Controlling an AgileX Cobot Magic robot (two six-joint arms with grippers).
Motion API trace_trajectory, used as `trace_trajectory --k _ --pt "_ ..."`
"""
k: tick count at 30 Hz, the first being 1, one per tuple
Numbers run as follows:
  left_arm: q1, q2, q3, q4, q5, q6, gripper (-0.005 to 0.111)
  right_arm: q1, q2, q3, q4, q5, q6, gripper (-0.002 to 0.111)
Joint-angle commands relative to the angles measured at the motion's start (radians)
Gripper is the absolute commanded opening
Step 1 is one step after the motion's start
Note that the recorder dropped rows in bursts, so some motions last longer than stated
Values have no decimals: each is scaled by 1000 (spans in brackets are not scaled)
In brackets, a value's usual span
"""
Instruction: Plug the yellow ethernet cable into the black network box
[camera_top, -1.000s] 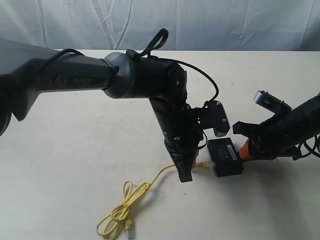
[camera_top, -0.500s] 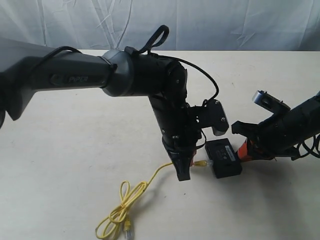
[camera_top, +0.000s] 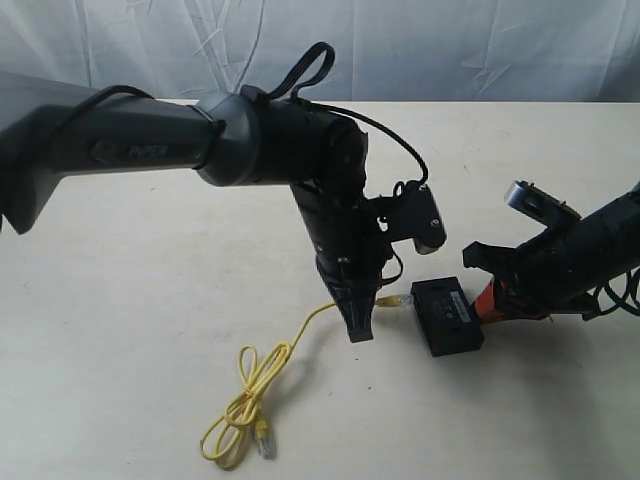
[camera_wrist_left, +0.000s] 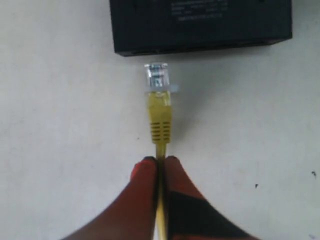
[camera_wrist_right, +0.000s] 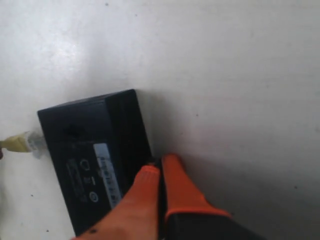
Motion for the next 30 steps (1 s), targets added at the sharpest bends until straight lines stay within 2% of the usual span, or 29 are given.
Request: trace_trajectory --k 1,14,30 --pt "2 15 -6 -62 -7 40 0 1 -8 2 7 -9 -9 -1" --pt "0 20 -6 -92 -35 56 0 1 -8 2 18 -27 -22 -1" --pt "0 20 -6 -71 -28 36 0 1 -8 2 111 -50 -154 -1"
